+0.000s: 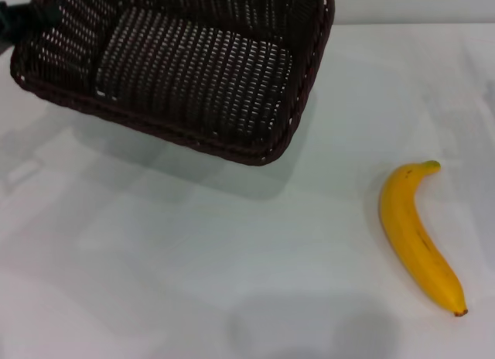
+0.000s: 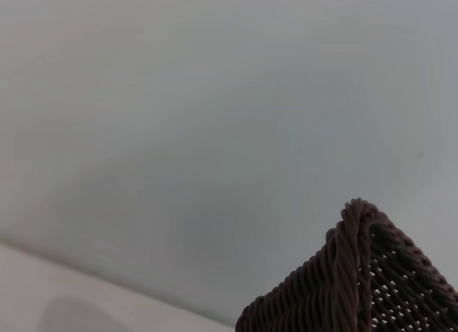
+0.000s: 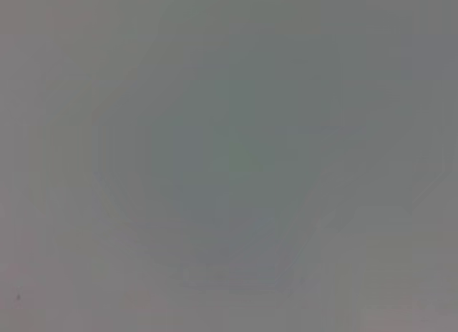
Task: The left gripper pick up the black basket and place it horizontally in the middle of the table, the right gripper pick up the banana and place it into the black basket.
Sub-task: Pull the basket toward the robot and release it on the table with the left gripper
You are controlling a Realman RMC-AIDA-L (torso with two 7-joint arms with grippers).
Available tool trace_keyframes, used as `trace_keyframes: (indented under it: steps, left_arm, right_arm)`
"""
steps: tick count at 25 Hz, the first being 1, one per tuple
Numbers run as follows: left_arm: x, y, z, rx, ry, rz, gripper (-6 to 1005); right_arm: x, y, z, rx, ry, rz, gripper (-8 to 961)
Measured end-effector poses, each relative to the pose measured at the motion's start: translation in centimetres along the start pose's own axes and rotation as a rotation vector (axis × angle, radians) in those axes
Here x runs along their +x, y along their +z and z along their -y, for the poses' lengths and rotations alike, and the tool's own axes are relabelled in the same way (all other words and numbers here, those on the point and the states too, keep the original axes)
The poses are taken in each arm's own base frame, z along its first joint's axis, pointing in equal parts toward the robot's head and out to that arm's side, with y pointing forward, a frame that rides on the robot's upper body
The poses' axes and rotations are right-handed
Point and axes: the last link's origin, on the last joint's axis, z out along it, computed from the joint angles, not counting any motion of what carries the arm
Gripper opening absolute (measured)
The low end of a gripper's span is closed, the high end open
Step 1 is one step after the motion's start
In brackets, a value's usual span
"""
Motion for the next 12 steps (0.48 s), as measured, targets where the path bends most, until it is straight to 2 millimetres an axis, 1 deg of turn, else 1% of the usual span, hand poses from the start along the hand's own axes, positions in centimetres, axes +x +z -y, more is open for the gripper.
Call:
trace_keyframes:
  steps: [6, 9, 12]
  left_arm:
    - [-3.6, -0.1, 1.3, 0.012, -0.091, -0.081, 210]
    - [-5.4, 0.4, 1.9, 0.046, -0.123, -0.122, 216]
    - [-6.6, 1.0, 2.1, 0.065, -0.145, -0.126, 222]
  right_arm:
    - [-0.4, 0.2, 0.3, 0.003, -0.011, 0.01, 839]
    - [-0.5, 0.3, 0.4, 0.005, -0.02, 0.013, 839]
    - [-0.6, 0.3, 0.5, 0.006, -0.023, 0.014, 839]
